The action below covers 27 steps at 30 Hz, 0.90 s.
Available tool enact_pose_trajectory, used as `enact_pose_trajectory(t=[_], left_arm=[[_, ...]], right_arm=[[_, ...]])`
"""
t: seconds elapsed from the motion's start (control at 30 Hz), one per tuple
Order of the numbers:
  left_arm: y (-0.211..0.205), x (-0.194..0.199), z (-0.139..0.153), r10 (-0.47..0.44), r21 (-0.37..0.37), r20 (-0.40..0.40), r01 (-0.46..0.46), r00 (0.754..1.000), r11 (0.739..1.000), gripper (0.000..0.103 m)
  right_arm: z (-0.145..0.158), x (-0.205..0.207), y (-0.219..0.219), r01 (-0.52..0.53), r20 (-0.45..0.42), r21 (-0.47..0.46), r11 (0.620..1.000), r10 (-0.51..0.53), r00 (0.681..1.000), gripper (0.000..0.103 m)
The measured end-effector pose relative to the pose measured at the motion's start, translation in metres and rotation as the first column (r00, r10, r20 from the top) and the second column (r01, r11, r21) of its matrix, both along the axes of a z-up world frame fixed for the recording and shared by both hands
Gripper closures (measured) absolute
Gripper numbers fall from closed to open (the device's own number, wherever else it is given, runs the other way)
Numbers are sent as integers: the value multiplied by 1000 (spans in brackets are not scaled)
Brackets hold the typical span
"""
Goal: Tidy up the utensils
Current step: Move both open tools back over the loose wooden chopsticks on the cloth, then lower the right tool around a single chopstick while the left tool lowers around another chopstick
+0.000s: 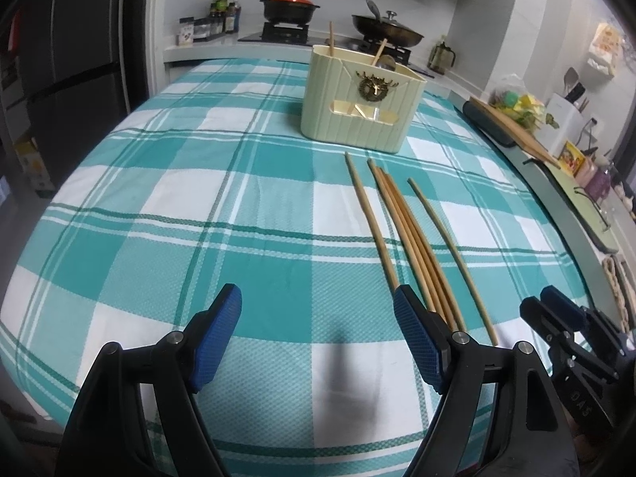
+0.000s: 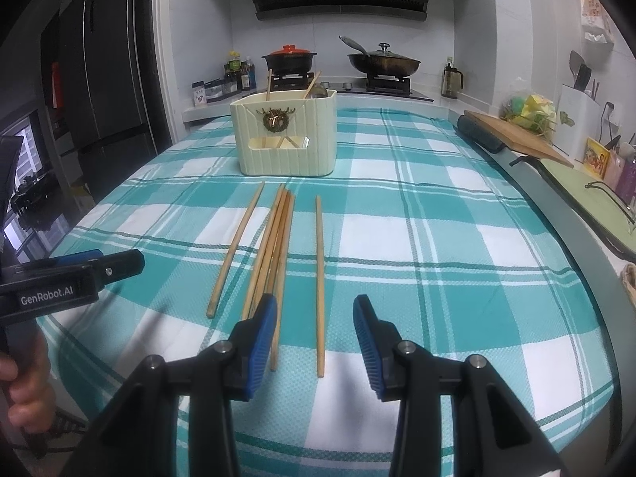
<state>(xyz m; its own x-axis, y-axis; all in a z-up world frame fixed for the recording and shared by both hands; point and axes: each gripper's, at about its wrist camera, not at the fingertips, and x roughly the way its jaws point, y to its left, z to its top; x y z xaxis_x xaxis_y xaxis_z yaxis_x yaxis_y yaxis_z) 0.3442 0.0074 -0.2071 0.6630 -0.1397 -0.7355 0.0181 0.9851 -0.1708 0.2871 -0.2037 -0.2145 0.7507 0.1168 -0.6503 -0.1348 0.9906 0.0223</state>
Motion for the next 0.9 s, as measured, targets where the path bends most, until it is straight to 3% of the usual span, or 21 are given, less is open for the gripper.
enact_pose_trajectory(t=[0.47,0.6,0.77,0.9], left_arm=[[9,2,-10,33,8,-25,-33,999,999,19],[2,24,-13,-11,-4,-47,11,999,1000,19],[-13,58,-7,-47,44,-16,48,999,998,19],[-25,91,-12,-74,51,-41,76,996,996,19]], right_arm=[[-12,3,-15,61,-35,36,997,-60,998,62],[-14,6,-17,71,-43,39,997,-69,997,62],[-16,6,-14,61,-54,35,998,-59,997,62],[-17,6,-14,59,-56,36,998,-57,997,62]])
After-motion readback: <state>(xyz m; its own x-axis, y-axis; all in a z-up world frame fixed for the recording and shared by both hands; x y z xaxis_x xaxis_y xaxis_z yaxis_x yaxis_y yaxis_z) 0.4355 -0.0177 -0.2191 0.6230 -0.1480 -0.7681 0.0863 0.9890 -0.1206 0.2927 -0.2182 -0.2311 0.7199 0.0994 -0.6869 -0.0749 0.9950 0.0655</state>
